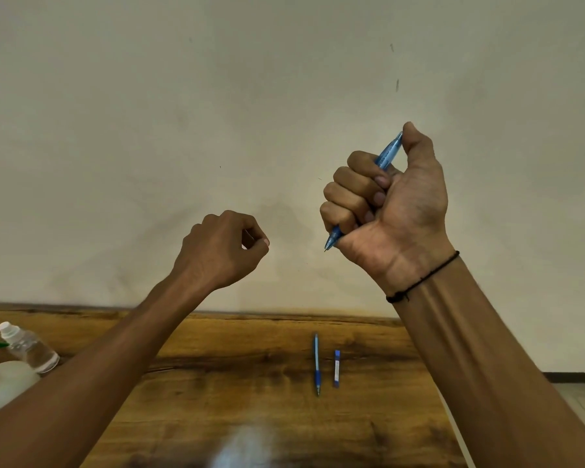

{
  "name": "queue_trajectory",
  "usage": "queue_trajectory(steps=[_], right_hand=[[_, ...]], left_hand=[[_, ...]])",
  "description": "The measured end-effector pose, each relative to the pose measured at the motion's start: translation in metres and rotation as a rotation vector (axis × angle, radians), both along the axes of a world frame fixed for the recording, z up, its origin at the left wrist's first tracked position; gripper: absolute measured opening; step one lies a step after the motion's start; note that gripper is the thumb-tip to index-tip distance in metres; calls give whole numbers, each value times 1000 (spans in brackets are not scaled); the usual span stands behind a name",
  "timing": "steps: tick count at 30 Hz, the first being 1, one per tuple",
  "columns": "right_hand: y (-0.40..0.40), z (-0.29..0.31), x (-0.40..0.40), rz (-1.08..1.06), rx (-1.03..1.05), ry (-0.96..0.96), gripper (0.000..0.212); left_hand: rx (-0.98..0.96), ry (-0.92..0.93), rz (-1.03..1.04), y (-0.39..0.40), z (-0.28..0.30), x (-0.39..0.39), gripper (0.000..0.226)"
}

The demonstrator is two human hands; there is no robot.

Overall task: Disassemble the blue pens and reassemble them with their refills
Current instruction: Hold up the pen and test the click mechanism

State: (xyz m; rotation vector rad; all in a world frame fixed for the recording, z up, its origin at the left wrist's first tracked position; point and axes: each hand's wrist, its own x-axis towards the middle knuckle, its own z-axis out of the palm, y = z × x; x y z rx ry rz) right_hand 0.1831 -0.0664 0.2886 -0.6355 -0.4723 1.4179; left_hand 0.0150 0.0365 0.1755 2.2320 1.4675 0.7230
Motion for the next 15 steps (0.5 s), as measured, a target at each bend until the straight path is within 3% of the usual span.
queue_trajectory(steps=[15], right_hand=[[1,0,-2,-25,-13,4,62]], left_hand=[[10,16,-13,-2,0,1,10]])
